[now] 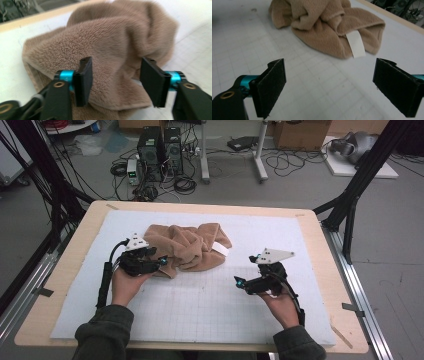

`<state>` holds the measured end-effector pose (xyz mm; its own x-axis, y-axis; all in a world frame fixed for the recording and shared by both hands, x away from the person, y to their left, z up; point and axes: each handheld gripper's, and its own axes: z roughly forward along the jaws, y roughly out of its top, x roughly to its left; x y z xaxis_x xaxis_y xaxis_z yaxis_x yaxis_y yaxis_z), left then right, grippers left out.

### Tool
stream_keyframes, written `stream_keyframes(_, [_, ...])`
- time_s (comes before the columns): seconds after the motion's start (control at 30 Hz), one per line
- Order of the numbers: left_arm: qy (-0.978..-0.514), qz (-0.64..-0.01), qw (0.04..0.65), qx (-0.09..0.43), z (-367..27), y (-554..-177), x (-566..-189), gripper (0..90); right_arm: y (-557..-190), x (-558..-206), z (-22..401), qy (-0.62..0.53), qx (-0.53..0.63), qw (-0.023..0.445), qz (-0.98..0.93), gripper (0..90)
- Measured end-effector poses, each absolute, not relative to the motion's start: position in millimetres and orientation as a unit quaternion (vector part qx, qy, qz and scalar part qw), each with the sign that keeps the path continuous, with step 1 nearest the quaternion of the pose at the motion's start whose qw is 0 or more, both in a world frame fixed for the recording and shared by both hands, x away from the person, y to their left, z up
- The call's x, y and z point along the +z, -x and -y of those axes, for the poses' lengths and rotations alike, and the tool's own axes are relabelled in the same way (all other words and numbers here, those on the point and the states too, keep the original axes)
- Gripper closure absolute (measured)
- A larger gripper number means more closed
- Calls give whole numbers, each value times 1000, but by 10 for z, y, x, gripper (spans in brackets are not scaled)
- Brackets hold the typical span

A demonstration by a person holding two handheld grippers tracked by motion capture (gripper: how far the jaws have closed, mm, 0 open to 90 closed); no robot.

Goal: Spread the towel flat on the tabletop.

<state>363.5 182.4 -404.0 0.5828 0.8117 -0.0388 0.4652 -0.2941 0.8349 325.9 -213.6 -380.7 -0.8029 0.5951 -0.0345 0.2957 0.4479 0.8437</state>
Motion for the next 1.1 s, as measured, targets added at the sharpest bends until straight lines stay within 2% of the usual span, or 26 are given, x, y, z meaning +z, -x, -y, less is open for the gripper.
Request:
stream_keyframes(0.03, [-783, -414, 419, 200, -1813, -3672, -4082, 514, -3301, -3788, 2082, -260, 456, 163, -836, 158])
stream_keyframes(0.17, [-790, -427, 392, 201, -1792, -3749, -4181, 614, -3478, -3748, 1818, -241, 449, 155, -847, 172])
stream_keyframes(0.27, [-794, -433, 377, 199, -1788, -3803, -4259, 689, -3627, -3791, 1612, -227, 442, 142, -856, 231])
stream_keyframes(0.47, [-800, -425, 371, 204, -1784, -3810, -4281, 767, -3926, -4112, 1299, -224, 398, 125, -881, 371])
stream_keyframes(0.57, [-802, -421, 370, 205, -1787, -3802, -4274, 785, -4026, -4253, 1196, -221, 378, 132, -889, 448])
stream_keyframes(0.6, [-803, -419, 371, 204, -1791, -3799, -4269, 785, -4026, -4253, 1196, -221, 378, 132, -889, 448])
stream_keyframes(0.63, [-804, -417, 372, 203, -1796, -3783, -4251, 790, -4072, -4330, 1172, -228, 367, 136, -892, 538])
stream_keyframes(0.67, [-804, -417, 372, 203, -1796, -3783, -4251, 792, -4072, -4330, 1172, -228, 367, 136, -892, 538])
stream_keyframes(0.7, [-805, -413, 375, 202, -1804, -3765, -4230, 794, -4114, -4396, 1176, -233, 369, 117, -892, 650])
stream_keyframes(0.73, [-805, -413, 375, 202, -1804, -3765, -4230, 795, -4114, -4396, 1176, -233, 369, 117, -892, 650])
stream_keyframes(0.77, [-805, -411, 378, 199, -1819, -3737, -4201, 795, -4132, -4384, 1202, -234, 376, 100, -891, 820])
stream_keyframes(0.9, [-806, -403, 385, 201, -1851, -3665, -4149, 796, -4062, -4275, 1268, -217, 371, 100, -897, 847])
stream_keyframes(1.1, [-806, -379, 414, 188, -1906, -3405, -3988, 800, -3743, -4056, 1520, -201, 392, 100, -892, 846])
